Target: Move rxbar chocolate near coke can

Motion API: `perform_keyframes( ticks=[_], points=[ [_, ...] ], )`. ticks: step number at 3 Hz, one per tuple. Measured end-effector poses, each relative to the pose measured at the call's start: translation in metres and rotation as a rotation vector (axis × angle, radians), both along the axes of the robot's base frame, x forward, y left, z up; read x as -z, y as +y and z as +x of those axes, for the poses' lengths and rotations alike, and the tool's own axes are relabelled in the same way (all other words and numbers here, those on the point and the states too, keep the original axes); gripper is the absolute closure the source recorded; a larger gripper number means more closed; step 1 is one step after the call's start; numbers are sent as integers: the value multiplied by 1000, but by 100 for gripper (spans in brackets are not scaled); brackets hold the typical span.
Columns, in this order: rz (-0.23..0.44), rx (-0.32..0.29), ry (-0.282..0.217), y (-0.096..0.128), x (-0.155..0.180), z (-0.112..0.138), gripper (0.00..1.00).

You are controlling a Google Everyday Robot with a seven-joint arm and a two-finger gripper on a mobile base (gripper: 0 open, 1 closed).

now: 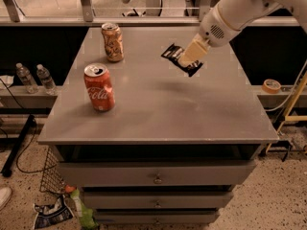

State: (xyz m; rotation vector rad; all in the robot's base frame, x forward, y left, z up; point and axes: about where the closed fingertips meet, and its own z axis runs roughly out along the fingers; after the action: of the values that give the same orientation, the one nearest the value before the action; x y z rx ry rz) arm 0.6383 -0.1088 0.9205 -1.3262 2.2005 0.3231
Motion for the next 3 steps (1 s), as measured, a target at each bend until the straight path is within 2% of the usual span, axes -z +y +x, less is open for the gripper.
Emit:
perform_keyframes(
  ticks=[1,2,3],
  points=[
    [-83,-205,52,54,20,-45,100],
    [-126,-325,102,82,39,-70,100],
    [-144,-405,128,102,51,-82,100]
  ],
)
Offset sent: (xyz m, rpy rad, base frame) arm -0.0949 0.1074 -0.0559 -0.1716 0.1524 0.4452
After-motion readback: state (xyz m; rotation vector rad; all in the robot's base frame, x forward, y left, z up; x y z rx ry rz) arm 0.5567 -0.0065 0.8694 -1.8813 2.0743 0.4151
